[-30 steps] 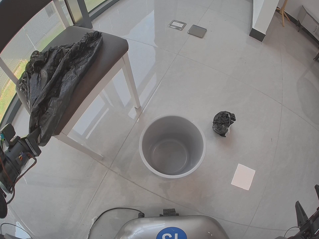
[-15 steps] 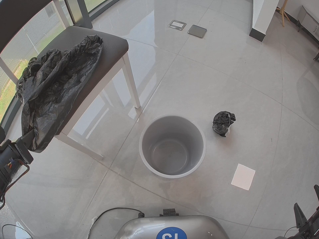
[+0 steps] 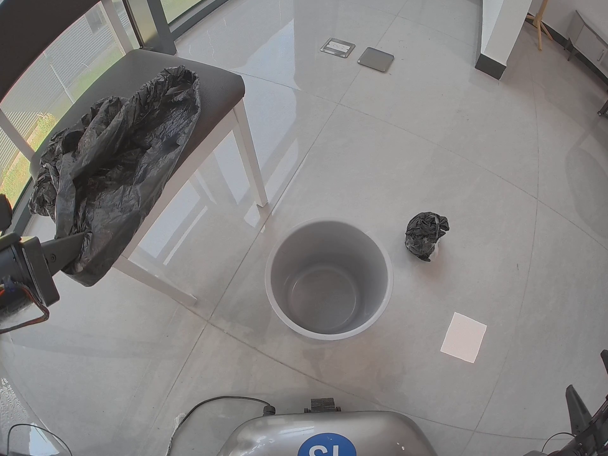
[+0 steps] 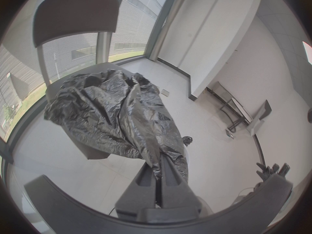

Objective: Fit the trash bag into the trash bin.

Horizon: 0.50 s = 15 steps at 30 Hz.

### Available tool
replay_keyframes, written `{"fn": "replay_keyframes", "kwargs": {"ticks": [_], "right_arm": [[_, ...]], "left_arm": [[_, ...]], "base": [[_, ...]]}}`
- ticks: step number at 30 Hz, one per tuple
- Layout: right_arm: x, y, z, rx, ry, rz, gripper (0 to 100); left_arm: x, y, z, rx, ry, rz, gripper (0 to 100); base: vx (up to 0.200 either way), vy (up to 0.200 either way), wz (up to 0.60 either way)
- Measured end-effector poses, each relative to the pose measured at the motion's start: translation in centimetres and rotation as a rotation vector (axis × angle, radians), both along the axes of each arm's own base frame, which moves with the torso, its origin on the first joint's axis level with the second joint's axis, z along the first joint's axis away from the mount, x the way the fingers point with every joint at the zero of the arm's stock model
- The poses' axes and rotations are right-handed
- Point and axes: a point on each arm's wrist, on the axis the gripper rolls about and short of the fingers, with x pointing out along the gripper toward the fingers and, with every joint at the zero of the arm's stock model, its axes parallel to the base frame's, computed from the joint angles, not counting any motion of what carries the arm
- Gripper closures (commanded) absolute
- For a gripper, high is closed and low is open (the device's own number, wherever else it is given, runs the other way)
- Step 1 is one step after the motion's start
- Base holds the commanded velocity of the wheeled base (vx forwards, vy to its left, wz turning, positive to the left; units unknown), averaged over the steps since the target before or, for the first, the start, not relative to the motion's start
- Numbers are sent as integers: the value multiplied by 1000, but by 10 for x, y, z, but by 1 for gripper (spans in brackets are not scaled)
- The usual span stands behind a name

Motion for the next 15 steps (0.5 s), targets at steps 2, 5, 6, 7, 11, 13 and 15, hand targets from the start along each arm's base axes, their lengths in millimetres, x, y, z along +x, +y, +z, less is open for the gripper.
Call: {"fn": "replay_keyframes", "kwargs": {"ticks": [2,5,6,7,11,13,15], "right_arm": [[-2,1,11,29,-12,35,0],[-2,1,29,58,-9,84,0],[0,2,35,67,1,99,0],[1,2,42,75,10,113,0],[10,4,63,95,54,150,0],[16,5,70,108,82,163,0],[23,5,78,126,112,170,0]], "left_arm": [[-2,-4,8,15,-5,-41,100],[-4,-13,23,30,-21,-120,100],[-5,-17,30,33,-30,-154,100],[-5,-21,37,35,-38,-189,100],[-6,-43,59,51,-41,-328,100],[-4,-57,68,62,-36,-393,100],[-2,-74,76,77,-28,-456,100]], "base": [[0,0,0],[0,0,0],[0,0,0],[0,0,0],[0,0,0],[0,0,0],[0,0,0]]}}
